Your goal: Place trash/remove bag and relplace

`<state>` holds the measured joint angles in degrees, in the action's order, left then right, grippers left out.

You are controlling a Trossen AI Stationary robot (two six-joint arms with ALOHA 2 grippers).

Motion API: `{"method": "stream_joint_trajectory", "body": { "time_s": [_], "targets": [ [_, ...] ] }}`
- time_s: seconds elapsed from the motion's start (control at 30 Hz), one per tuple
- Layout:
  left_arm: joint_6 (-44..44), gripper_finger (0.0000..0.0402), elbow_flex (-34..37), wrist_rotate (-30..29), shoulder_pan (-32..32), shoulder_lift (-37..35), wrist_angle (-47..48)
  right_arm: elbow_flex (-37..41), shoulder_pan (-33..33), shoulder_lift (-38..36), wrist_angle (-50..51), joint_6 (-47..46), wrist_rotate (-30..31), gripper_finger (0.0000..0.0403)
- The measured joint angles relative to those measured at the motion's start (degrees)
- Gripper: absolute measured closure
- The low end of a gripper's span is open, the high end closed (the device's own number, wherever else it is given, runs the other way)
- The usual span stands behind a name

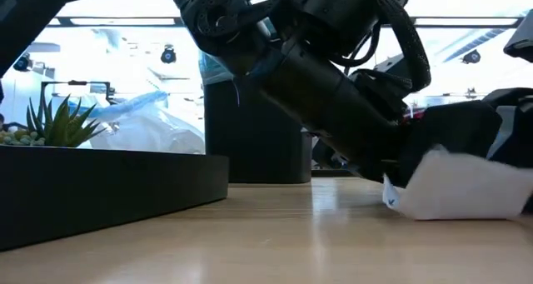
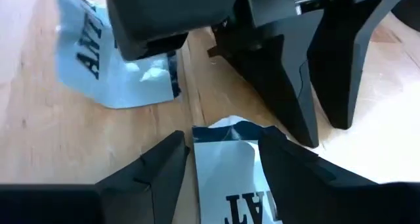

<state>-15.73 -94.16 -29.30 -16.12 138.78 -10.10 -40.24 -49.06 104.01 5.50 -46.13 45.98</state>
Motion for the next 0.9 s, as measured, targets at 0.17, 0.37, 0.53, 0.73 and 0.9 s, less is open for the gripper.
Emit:
{"method": "stream_joint_trajectory", "body": {
  "time_s": [0.17, 0.37, 0.53, 0.73, 0.9],
  "targets": [
    [-0.2, 0.0285, -0.1, 0.0, 0.0, 0.4, 0.6, 0.1, 0.0, -2.6, 6.0, -0.4, -0.6, 0.022],
    [-0.1, 0.0279, 0.0, 0.0, 0.0, 0.5, 0.0, 0.3, 0.3, -4.9, 11.3, 2.4, -1.6, 0.0218],
    [0.0, 0.0287, 0.0, 0.0, -0.3, 0.6, -0.3, 0.2, 1.0, -4.6, 11.0, 5.0, -2.7, 0.0232],
    [0.4, 0.0296, 0.0, 0.1, -0.6, 0.6, -0.3, 0.2, 1.5, -4.7, 10.6, 7.5, -3.2, 0.0318],
    [4.1, 0.0298, 0.2, -1.3, -0.9, -1.7, 3.2, 0.4, 1.6, -4.8, 11.2, 8.1, -3.1, 0.0395]
  ]
}}
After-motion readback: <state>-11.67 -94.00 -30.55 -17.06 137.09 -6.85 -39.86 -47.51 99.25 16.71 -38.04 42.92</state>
